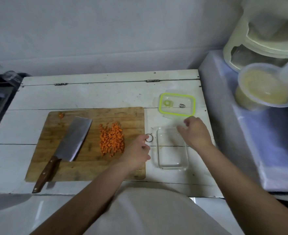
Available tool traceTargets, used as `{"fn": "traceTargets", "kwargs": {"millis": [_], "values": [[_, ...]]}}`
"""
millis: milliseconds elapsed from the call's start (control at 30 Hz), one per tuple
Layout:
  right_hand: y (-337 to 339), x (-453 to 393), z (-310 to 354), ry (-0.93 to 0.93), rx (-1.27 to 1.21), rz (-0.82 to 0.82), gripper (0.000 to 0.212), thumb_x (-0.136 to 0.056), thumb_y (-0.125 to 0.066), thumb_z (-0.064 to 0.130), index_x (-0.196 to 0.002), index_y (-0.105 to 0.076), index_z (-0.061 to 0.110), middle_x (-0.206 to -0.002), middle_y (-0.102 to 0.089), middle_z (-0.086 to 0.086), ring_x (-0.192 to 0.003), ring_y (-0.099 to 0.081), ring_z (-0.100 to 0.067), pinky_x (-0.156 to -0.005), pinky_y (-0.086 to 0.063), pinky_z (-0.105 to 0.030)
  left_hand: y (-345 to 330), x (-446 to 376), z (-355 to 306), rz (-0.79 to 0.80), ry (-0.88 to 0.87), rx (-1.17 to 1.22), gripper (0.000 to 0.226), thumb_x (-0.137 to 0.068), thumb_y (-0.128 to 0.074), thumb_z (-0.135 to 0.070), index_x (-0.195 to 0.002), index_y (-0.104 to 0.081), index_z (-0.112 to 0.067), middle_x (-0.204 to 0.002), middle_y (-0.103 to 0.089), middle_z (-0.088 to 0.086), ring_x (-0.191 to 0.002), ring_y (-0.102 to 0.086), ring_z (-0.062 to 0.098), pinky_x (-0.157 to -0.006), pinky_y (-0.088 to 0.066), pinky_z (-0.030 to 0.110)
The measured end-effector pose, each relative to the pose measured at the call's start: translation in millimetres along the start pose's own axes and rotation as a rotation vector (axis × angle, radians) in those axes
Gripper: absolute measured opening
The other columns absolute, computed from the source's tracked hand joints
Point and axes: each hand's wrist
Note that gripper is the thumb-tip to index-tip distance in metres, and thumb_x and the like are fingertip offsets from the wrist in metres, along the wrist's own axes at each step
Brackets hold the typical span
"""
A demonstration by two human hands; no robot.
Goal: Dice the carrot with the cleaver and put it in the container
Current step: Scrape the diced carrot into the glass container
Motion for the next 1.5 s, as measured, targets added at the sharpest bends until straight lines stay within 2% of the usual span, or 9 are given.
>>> {"fn": "traceTargets", "kwargs": {"millis": [133,300,533,833,933,1033,1167,1400,1500], "values": [[-7.9,55.1,-16.6,-0.146,0.226,0.385,0.031,-0.084,-0.059,0.02,-0.111,-0.046,0.014,-0.107,-0.056,-0.005,-0.094,-0.059,-0.027,-0.079,-0.052,-0.038,-6.2,-7.0,-3.0,-0.003,0.035,0.065,0.056,-0.1,-0.041,-0.001,-0.15,-0.041,-0.027,-0.12,-0.055,0.002,-0.087,-0.069,0.021,-0.09,-0.057,0.047],[2.4,30.1,-24.3,0.026,0.358,0.147,0.042,-0.095,-0.049,0.01,-0.127,-0.062,0.034,-0.123,-0.066,-0.002,-0.108,-0.062,-0.028,-0.083,-0.05,-0.032,-13.3,-9.0,-1.5,-0.005,0.075,0.077,0.063,-0.096,-0.047,0.005,-0.152,-0.042,-0.026,-0.12,-0.054,0.003,-0.1,-0.069,0.031,-0.09,-0.057,0.047],[-1.6,-5.5,-14.5,0.247,0.331,0.109,0.03,-0.099,-0.057,0.015,-0.119,-0.073,0.029,-0.121,-0.072,0.002,-0.116,-0.06,-0.023,-0.092,-0.047,-0.03,-13.8,0.7,9.6,0.029,0.093,0.105,0.057,-0.099,-0.041,0.002,-0.151,-0.042,-0.018,-0.121,-0.055,0.005,-0.096,-0.072,0.028,-0.093,-0.057,0.042],[-6.2,-2.5,-11.5,0.12,0.313,0.077,0.038,-0.096,-0.054,0.007,-0.122,-0.072,0.028,-0.124,-0.069,-0.001,-0.118,-0.058,-0.028,-0.093,-0.046,-0.032,14.1,18.9,37.9,-0.059,0.059,0.171,0.037,-0.102,-0.045,-0.001,-0.126,-0.06,-0.025,-0.115,-0.064,0.001,-0.095,-0.074,0.026,-0.087,-0.062,0.045],[-12.4,10.4,-5.1,0.156,0.289,-0.13,0.048,-0.085,-0.055,-0.005,-0.126,-0.069,0.017,-0.12,-0.067,-0.01,-0.113,-0.052,-0.037,-0.095,-0.047,-0.039,29.4,20.3,47.9,-0.113,0.032,0.205,0.034,-0.102,-0.044,0.0,-0.123,-0.062,-0.02,-0.115,-0.064,0.001,-0.092,-0.074,0.026,-0.087,-0.061,0.046],[-34.4,43.2,4.6,0.179,0.277,-0.429,0.034,-0.071,-0.057,-0.016,-0.098,-0.069,0.002,-0.092,-0.062,-0.018,-0.084,-0.055,-0.041,-0.069,-0.045,-0.041,48.0,22.2,59.3,-0.143,-0.026,0.219,0.031,-0.104,-0.043,0.0,-0.121,-0.06,-0.019,-0.113,-0.063,0.001,-0.08,-0.072,0.018,-0.083,-0.059,0.04],[-60.2,72.6,40.9,-0.125,0.23,-0.308,0.018,-0.09,-0.049,0.0,-0.086,-0.066,0.005,-0.088,-0.063,-0.015,-0.083,-0.06,-0.038,-0.064,-0.036,-0.033,80.4,30.6,86.6,-0.113,-0.096,0.201,0.029,-0.103,-0.049,-0.002,-0.105,-0.065,-0.026,-0.113,-0.066,0.002,-0.079,-0.07,0.019,-0.084,-0.059,0.043],[-141.1,142.4,172.5,0.064,0.031,-0.274,0.02,-0.098,-0.054,0.022,-0.087,-0.068,0.013,-0.085,-0.065,-0.009,-0.081,-0.059,-0.032,-0.064,-0.039,-0.033,191.4,47.6,176.9,-0.633,-0.136,-0.323,0.022,-0.098,-0.063,-0.023,-0.119,-0.065,-0.017,-0.111,-0.064,0.003,-0.105,-0.059,0.027,-0.087,-0.05,0.04],[-187.7,179.5,204.4,-0.011,-0.097,-0.111,0.02,-0.101,-0.052,0.025,-0.087,-0.064,0.017,-0.074,-0.063,-0.001,-0.071,-0.06,-0.025,-0.057,-0.037,-0.032,228.2,57.0,221.9,-0.592,0.027,-0.606,0.048,-0.094,-0.065,-0.047,-0.122,-0.055,-0.008,-0.123,-0.056,0.015,-0.116,-0.05,0.038,-0.09,-0.046,0.049]]}}
Point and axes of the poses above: each hand's wrist, its own x-axis away from the middle knuckle, its own y-axis out of the back of the hand, z = x × y
